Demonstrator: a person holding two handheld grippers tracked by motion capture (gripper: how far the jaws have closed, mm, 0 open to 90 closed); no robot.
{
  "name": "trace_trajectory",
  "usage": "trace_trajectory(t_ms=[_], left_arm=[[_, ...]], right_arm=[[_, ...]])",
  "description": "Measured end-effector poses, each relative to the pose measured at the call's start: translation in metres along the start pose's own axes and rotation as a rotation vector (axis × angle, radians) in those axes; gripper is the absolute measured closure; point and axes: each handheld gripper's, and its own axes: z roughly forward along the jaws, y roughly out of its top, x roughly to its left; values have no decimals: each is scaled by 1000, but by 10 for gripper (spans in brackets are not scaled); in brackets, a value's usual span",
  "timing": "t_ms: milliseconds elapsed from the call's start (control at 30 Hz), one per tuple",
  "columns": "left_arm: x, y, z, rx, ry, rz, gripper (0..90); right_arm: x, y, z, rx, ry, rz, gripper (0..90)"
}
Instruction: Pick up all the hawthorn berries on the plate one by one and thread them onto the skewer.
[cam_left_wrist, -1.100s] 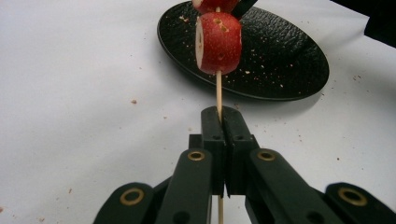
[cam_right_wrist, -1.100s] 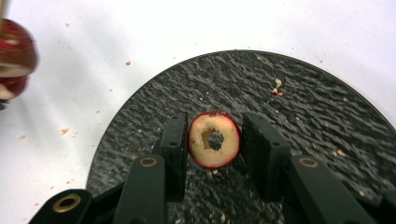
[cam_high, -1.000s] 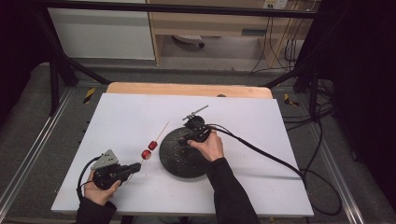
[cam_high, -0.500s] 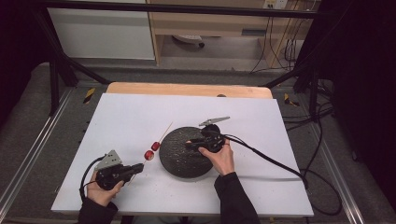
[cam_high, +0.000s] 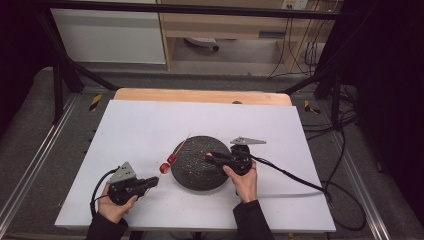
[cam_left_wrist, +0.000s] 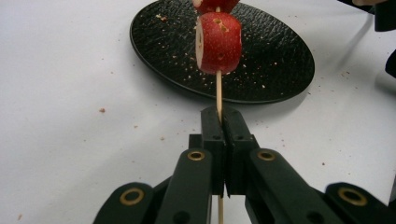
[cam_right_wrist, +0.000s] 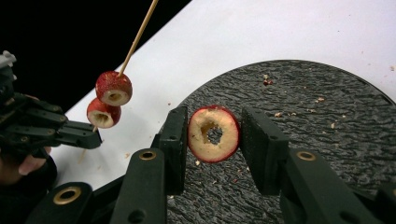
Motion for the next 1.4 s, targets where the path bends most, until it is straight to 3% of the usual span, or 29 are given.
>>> trace_trajectory(t_ms=[500,1133,1400], left_arm=[[-10,1,8,2,-8,8,886],[-20,3,16,-4,-10,13,886],[-23,2,19,-4,-15,11,886]], right_arm=[[-6,-17,-8,-126,13,69,631],[-2,-10,-15,-300,27,126,633],[-1,-6,-16,-399,27,151,633]])
